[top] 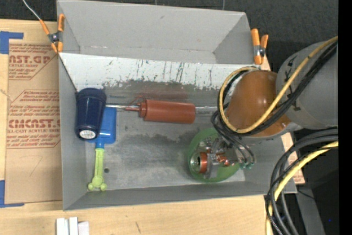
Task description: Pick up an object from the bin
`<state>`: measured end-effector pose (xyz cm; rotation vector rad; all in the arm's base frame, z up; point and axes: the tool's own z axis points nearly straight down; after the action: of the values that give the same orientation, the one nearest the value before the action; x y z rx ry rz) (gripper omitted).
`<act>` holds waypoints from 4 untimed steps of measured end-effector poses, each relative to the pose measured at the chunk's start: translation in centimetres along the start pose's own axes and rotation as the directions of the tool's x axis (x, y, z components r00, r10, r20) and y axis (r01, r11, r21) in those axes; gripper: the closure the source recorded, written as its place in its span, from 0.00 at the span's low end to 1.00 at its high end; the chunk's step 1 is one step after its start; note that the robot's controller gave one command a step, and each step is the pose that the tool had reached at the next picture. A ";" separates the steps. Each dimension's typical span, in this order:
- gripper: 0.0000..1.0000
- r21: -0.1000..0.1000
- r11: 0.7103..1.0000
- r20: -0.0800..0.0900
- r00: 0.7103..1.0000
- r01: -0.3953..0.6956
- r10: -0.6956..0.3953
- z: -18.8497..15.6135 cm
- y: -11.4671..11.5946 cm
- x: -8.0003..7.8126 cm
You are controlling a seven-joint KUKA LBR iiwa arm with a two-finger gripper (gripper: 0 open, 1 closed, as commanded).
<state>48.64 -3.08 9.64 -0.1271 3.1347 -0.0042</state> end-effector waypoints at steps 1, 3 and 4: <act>1.00 0.000 1.000 0.000 1.000 0.000 0.000 0.0 0.0 0.0; 0.00 -0.002 1.000 -0.004 1.000 0.001 -0.001 0.2 0.1 0.1; 1.00 -0.002 1.000 -0.002 1.000 0.001 -0.001 0.1 0.1 0.1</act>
Offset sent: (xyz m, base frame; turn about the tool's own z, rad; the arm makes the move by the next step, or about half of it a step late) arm 0.0000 0.0000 0.0000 0.0000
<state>48.54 -2.99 9.53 -0.1286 3.1372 -0.0016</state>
